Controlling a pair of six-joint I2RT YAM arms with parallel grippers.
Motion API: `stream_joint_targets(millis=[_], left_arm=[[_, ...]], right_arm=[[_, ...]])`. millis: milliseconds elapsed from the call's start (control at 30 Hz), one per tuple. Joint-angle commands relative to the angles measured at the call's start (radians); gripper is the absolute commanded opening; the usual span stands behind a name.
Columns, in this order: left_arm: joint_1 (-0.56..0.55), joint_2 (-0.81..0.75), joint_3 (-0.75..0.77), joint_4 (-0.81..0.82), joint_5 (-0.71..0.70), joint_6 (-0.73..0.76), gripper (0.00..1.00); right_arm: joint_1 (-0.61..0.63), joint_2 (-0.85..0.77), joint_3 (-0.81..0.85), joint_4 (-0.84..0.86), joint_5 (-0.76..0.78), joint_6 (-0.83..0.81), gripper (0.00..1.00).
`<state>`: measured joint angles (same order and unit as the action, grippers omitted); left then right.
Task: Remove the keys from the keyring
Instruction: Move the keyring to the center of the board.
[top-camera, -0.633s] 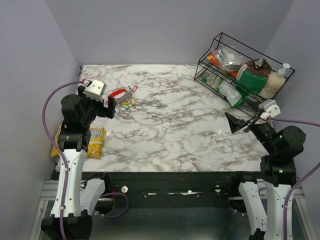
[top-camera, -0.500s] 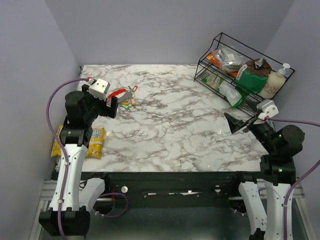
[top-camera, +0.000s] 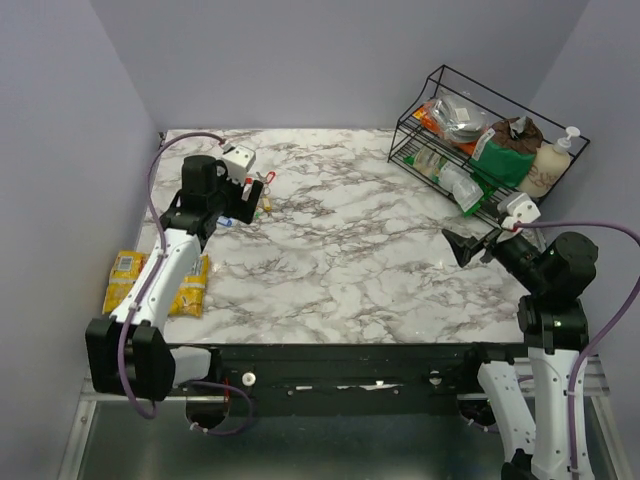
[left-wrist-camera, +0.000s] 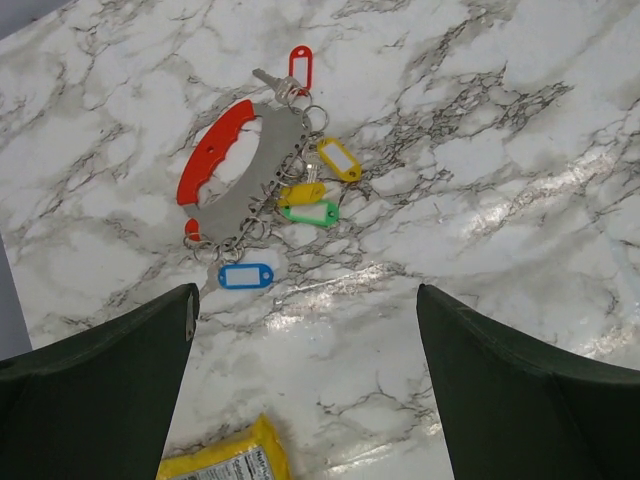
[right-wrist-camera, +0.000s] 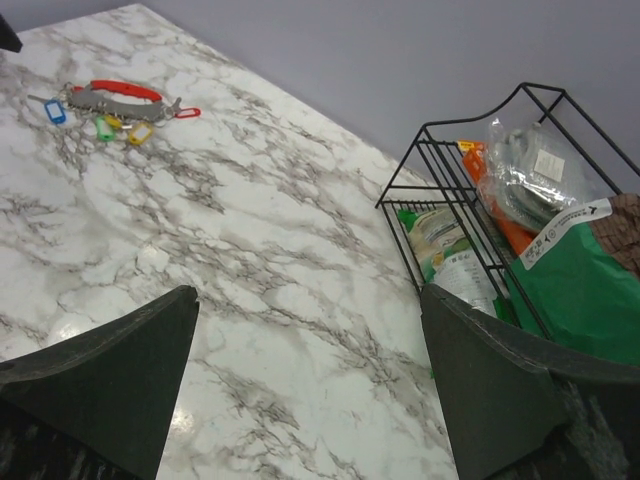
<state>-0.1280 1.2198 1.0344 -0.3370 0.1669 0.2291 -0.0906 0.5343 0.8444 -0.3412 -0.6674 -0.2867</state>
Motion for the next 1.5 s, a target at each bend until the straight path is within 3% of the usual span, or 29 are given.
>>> stream_joint_targets(millis=[0, 333, 467, 733, 900, 1167, 1467], left_arm=[[-0.035, 0.139, 0.072, 0.096, -0.108, 0.019, 0.99], [-0.039, 0.565, 0.314, 0.087, -0.187, 0.055, 0.99], [-0.039, 0.636, 0.358, 0.096, -0.175, 0.085, 0.97], [-0.029, 0.776, 0.450, 0.050, -0.132, 0.105, 0.75], [0.010, 0.859, 0.590, -0.010, -0.086, 0.052, 0.74], [0.048, 0.986, 0.786, -0.089, -0.147, 0.044, 0.72], [0.059, 1.031, 0.765, -0.082, -0.191, 0.111, 0.69]], right_arm=[[0.006, 0.007, -0.014, -0.027, -0.029, -0.028, 1.00], [0.008, 0.013, -0.047, 0.004, -0.026, -0.035, 1.00], [0.008, 0.033, -0.053, 0.005, -0.031, -0.045, 1.00], [0.008, 0.055, -0.054, 0.004, -0.032, -0.051, 1.00], [0.006, 0.069, -0.057, 0.004, -0.024, -0.055, 1.00], [0.006, 0.084, -0.057, 0.004, -0.023, -0.055, 1.00], [0.008, 0.095, -0.059, 0.004, -0.021, -0.060, 1.00]])
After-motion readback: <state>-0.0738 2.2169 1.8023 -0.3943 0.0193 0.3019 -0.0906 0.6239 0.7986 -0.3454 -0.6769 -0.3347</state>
